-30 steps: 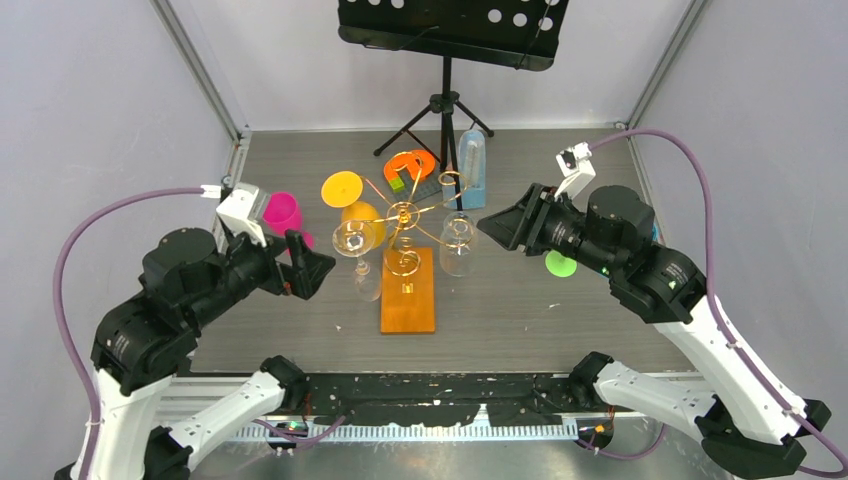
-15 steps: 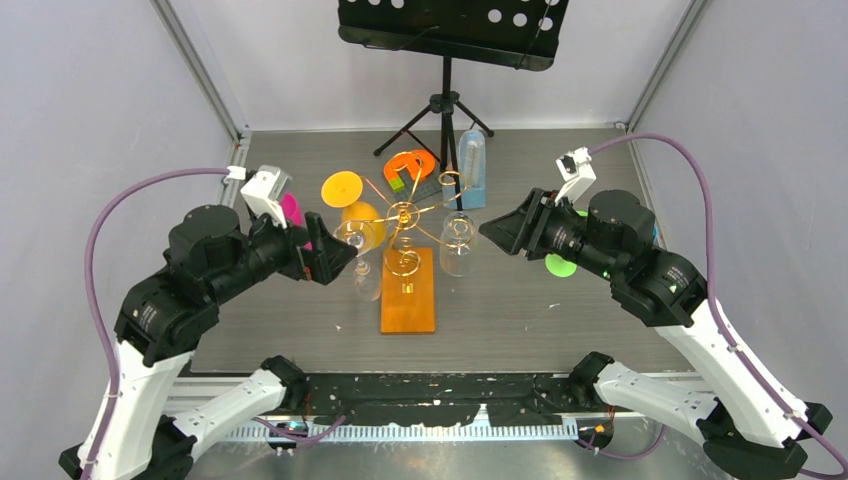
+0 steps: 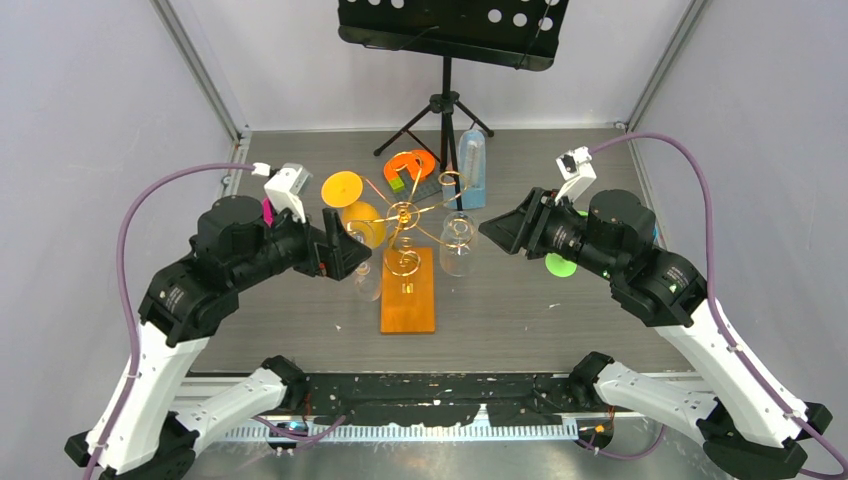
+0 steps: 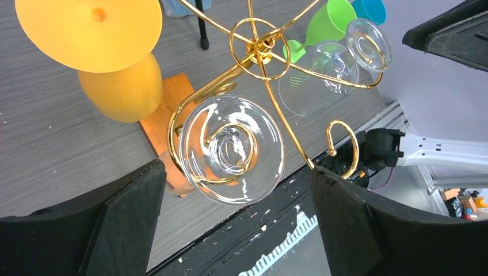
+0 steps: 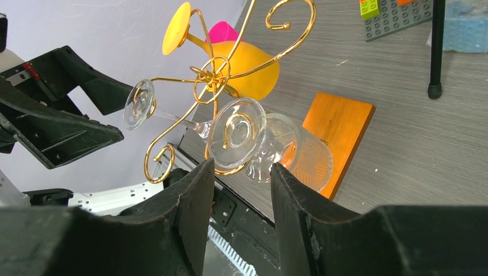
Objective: Take the wine glass off the wine glass rack
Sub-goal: Pick up the wine glass from the wine rack.
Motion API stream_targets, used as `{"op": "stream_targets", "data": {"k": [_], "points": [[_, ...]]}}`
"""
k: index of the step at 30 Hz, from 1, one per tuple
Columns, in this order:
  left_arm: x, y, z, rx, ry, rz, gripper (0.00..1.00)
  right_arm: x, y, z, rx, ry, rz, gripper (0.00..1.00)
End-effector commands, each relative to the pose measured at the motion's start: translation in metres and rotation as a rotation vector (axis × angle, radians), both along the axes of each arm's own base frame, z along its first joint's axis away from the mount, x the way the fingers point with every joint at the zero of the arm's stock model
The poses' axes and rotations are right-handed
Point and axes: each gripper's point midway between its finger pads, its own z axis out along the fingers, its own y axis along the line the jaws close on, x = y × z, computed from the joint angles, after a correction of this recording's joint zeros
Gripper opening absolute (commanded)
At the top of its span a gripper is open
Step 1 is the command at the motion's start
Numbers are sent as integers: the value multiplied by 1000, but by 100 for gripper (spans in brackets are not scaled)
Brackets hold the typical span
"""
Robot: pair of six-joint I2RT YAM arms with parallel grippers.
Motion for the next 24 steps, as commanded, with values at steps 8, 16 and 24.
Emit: {"op": "stream_targets", "data": {"k": [8, 16, 24], "points": [[8, -13, 4, -47, -8, -35, 80, 2, 4, 17, 46, -68, 12, 47], [9, -15, 5, -59, -1, -45, 77, 1, 14, 24, 93, -59, 48, 46], [8, -12, 4, -54, -3, -41, 76, 10, 21, 14, 83, -22, 38, 46]]}}
